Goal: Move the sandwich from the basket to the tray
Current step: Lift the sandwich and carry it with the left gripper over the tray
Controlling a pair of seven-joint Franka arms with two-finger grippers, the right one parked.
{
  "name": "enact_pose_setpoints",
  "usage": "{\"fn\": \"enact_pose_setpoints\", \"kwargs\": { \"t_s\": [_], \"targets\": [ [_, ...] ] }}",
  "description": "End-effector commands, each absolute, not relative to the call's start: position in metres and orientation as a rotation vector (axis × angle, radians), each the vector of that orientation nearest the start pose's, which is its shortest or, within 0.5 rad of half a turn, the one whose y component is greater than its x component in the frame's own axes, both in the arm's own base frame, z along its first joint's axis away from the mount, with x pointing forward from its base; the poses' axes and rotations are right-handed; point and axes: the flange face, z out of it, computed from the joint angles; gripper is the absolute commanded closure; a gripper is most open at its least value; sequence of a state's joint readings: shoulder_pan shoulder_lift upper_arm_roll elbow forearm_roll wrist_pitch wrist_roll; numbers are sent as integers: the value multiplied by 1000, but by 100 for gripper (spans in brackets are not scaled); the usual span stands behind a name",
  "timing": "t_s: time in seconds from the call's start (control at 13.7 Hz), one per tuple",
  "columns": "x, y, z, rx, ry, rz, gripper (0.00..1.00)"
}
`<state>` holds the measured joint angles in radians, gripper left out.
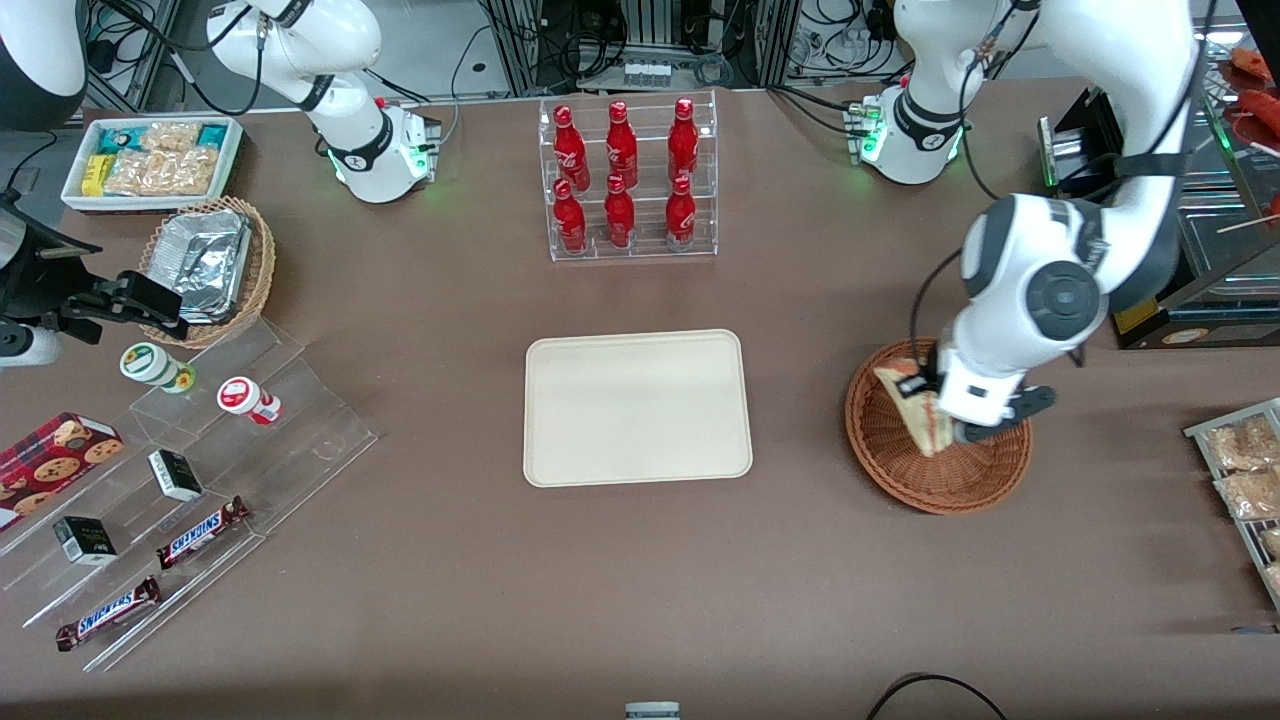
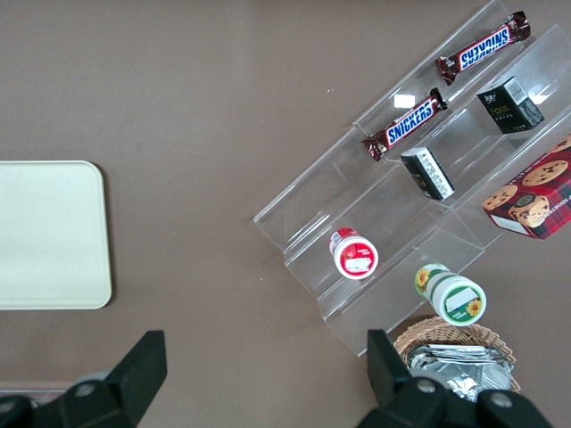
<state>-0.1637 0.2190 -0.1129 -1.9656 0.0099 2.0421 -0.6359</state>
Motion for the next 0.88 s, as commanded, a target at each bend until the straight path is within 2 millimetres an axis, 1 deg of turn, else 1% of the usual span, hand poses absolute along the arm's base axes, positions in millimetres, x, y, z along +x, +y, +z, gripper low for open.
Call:
{"fn": "enact_pose_setpoints", "kwargs": {
  "t_s": [0.0, 0.07, 0.22, 0.29, 0.51, 0.58, 0.8],
  "targets": [
    [564, -213, 344, -3051, -358, 239, 100],
    [565, -241, 339, -3059, -294, 237, 100],
    [573, -281, 328, -3074, -231, 228, 100],
    [572, -305, 321, -3076, -220, 228, 100],
    [568, -375, 310, -3088, -232, 195, 100],
    [563, -394, 305, -3087, -251, 192, 100],
    [553, -443, 294, -3099, -278, 171, 100]
  ]
}}
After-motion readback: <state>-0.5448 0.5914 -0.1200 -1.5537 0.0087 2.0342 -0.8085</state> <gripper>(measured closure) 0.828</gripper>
